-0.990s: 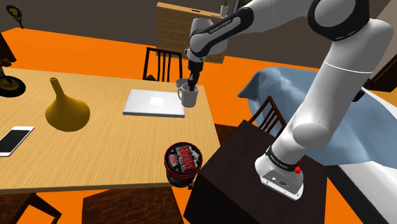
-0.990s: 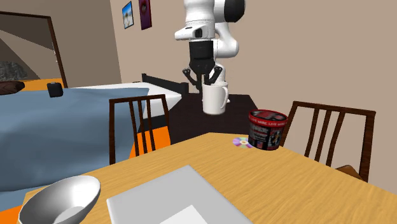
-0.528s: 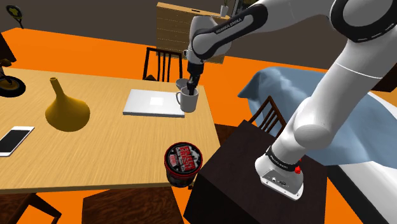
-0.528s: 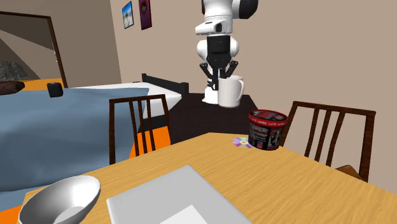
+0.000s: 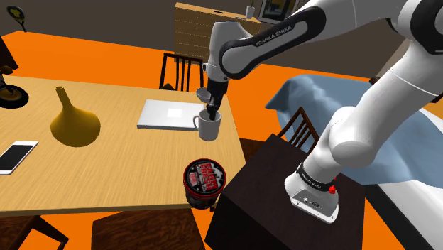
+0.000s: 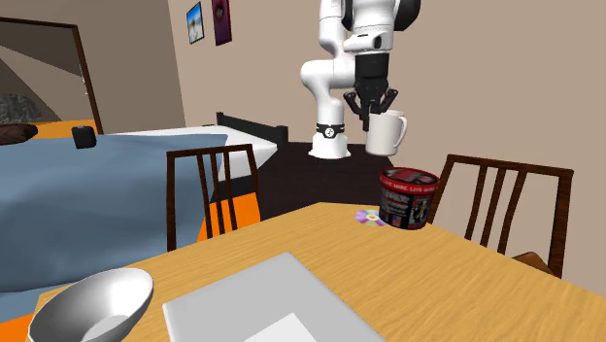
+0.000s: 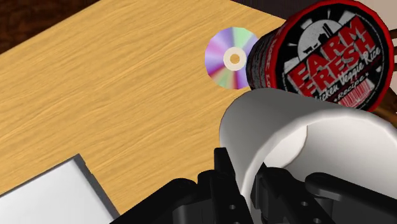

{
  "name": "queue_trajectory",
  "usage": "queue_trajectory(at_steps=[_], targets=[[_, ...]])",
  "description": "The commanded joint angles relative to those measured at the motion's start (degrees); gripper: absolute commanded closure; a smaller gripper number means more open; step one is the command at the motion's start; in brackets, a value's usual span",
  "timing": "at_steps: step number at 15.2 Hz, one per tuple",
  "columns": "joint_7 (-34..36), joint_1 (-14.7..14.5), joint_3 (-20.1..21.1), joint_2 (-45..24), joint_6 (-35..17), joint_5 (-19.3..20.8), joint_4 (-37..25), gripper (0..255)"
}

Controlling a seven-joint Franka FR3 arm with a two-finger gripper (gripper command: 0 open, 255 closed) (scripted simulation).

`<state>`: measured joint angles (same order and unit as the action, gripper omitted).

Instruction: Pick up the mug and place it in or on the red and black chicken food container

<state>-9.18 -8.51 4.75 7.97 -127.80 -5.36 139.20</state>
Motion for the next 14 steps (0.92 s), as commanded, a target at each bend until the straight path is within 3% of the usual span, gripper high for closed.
queue_trajectory(at_steps=[1,9,14], targets=[[2.63,-1.47,1.67,2.39,-0.07,-0.83,2.30,255],[13.09,-7.58,8.86,7.92,0.46,-4.77,6.31,255],[13.31,-7.73,9.36,5.85,-3.10,-4.86,7.78,255]])
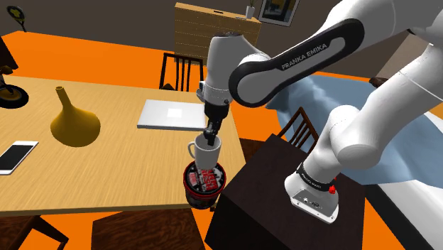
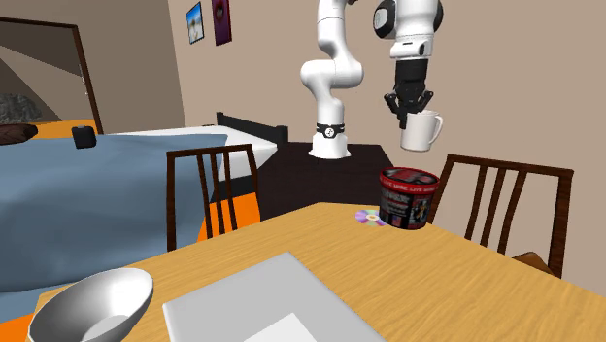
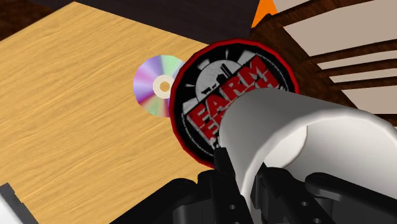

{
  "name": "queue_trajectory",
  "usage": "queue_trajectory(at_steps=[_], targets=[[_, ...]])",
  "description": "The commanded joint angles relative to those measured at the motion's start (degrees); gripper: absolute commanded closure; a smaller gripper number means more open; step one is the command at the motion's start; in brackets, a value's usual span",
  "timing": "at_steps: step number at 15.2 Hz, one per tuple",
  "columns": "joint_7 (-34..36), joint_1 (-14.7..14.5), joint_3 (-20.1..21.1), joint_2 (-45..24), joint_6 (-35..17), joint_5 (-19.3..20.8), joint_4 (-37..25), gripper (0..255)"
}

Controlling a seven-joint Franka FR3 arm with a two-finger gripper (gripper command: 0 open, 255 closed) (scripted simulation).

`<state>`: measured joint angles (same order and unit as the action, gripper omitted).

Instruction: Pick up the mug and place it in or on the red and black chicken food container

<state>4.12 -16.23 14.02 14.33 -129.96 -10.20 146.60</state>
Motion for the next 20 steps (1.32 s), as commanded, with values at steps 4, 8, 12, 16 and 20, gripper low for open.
queue_trajectory(at_steps=[4,8,12,16,20], targets=[[-0.01,0.02,0.36,-2.94,-4.57,0.08,1.61,255],[0.04,0.08,0.61,-5.65,-8.25,0.30,2.61,255],[0.17,0.15,0.82,-8.60,-11.96,0.66,3.38,255],[0.28,0.19,0.90,-10.19,-13.84,0.91,3.69,255],[0.28,0.18,0.89,-10.20,-13.84,0.91,3.69,255]])
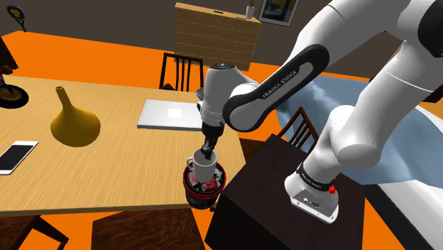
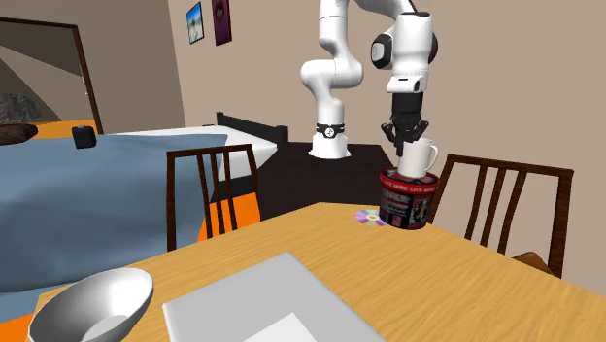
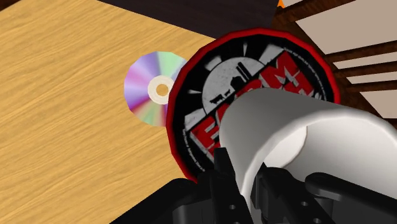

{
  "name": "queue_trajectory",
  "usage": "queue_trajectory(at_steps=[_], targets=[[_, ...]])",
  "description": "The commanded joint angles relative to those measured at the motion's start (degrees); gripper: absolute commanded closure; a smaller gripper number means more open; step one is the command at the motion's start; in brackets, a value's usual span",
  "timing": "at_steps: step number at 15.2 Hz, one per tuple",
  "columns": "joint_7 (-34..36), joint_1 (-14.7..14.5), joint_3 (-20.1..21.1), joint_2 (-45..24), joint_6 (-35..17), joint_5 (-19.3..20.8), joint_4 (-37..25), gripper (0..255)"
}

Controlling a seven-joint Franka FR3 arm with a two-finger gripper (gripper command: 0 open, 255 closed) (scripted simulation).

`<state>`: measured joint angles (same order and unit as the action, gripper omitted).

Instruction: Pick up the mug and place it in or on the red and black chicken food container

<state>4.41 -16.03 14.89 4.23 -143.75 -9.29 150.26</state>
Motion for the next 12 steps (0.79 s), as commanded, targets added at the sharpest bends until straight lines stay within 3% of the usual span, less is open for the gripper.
queue_trajectory(at_steps=[1,2,7,11,12], targets=[[0.00,-0.02,0.02,-0.10,-0.06,0.00,0.03,255],[0.00,-0.02,0.02,-0.09,-0.08,-0.01,0.06,0],[0.00,-0.02,0.02,-0.10,-0.06,0.00,0.03,0],[-0.64,0.15,-0.68,6.43,8.72,-0.60,-2.24,0],[-0.64,0.15,-0.68,6.43,8.72,-0.60,-2.24,0]])
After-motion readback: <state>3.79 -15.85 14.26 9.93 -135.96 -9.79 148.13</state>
